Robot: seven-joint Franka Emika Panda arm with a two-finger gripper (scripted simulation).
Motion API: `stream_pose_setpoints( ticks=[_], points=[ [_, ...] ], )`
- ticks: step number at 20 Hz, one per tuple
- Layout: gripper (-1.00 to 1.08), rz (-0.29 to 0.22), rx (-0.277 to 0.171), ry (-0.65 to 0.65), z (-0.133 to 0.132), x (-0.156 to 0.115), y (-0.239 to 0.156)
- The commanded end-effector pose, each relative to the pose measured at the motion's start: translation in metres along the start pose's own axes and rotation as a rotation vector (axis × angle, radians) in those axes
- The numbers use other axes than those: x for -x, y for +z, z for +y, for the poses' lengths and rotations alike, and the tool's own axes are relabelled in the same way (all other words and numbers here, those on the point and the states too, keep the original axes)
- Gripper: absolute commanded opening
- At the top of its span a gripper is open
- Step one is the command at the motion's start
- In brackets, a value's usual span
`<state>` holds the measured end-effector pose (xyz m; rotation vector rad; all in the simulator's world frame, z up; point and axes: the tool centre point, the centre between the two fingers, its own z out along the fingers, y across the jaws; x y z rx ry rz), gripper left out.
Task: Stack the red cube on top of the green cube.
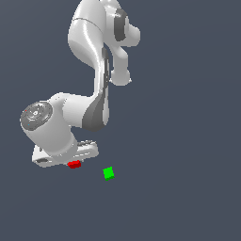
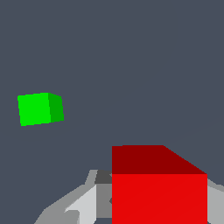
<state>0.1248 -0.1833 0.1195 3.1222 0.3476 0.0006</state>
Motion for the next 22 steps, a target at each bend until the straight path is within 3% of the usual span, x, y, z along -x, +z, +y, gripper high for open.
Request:
stream_pose_setpoints(
  ticks=[1, 6, 16, 22],
  points=[
    [-1.0, 0.0, 0.0, 0.0, 0.0, 0.0, 0.0],
    [-1.0, 0.0, 0.0, 0.0, -0.017, -0.006, 0.008],
    [-1.0, 0.0, 0.0, 0.0, -0.098, -0.038, 0.047],
    [-1.0, 0.0, 0.0, 0.0, -0.121, -0.048, 0.059]
  ],
)
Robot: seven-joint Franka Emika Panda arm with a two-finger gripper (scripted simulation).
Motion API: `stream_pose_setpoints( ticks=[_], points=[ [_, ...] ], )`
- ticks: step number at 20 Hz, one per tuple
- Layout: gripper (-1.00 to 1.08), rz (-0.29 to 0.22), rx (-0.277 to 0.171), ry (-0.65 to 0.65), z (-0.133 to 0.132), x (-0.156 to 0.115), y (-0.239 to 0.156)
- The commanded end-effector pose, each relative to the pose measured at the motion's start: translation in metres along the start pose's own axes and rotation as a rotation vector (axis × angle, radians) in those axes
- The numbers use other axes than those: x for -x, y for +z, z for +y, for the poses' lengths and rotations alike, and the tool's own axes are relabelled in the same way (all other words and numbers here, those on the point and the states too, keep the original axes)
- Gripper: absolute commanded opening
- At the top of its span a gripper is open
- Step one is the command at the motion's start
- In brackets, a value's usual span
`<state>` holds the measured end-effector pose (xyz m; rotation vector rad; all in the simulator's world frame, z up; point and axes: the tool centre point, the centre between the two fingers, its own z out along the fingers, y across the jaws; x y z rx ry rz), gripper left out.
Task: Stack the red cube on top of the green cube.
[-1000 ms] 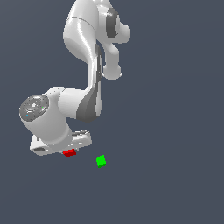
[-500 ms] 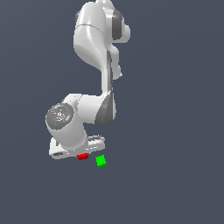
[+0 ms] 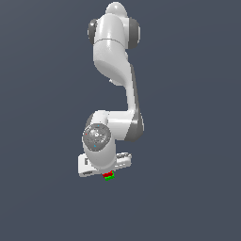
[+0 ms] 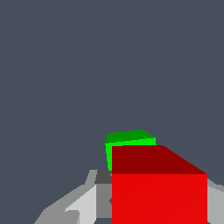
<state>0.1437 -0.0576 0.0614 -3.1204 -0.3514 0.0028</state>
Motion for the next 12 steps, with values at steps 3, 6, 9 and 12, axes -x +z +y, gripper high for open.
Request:
stream_pose_setpoints(
  ticks=[3, 6, 9, 12],
  points=[
    [1.0, 0.002, 0.001, 0.002, -0.0038, -0.0028, 0.0017],
    [1.0, 0.002, 0.001, 0.002, -0.0038, -0.0028, 0.0017],
    [1.0, 0.002, 0.001, 0.002, -0.0038, -0.0028, 0.0017],
    [1.0, 0.002, 0.001, 0.002, -0.0038, -0.0028, 0.0017]
  ],
)
